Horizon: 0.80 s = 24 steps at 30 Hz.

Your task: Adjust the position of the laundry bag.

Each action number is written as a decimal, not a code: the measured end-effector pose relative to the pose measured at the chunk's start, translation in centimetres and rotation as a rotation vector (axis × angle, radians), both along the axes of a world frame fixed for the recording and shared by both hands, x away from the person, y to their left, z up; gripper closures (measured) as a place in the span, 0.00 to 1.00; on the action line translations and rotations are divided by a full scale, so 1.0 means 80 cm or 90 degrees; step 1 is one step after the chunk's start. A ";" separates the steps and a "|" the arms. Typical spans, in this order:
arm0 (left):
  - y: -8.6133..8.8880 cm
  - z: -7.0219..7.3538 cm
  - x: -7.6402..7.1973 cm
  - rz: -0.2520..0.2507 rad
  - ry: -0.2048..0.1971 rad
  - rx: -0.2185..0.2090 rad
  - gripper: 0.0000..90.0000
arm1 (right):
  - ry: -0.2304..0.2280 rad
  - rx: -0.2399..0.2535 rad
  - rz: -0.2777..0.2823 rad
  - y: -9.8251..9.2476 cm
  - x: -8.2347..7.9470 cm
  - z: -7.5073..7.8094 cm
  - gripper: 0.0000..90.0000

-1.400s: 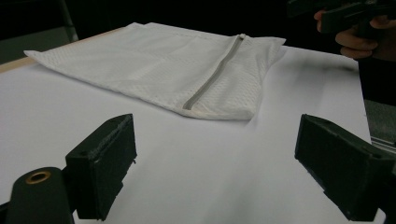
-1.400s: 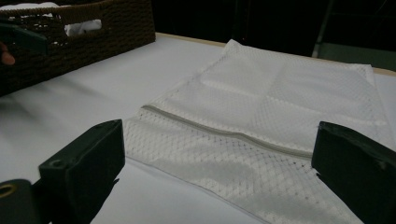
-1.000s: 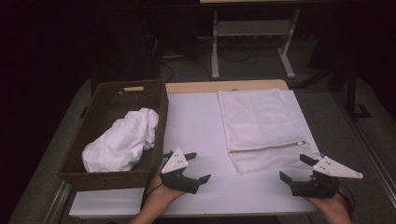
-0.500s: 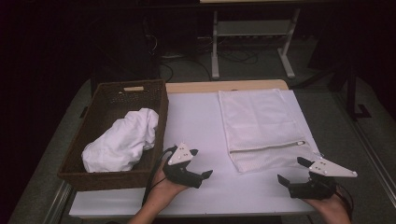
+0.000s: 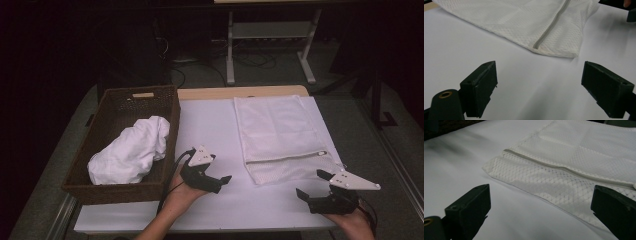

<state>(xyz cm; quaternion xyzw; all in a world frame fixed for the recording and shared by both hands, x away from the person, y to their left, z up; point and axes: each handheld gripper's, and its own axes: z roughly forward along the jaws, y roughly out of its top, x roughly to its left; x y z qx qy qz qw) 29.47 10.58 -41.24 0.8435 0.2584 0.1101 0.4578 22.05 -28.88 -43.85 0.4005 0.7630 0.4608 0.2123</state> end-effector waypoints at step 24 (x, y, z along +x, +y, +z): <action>-0.028 0.001 0.050 0.001 0.012 0.018 0.15 | 0.002 0.012 -0.006 -0.005 0.001 -0.002 0.03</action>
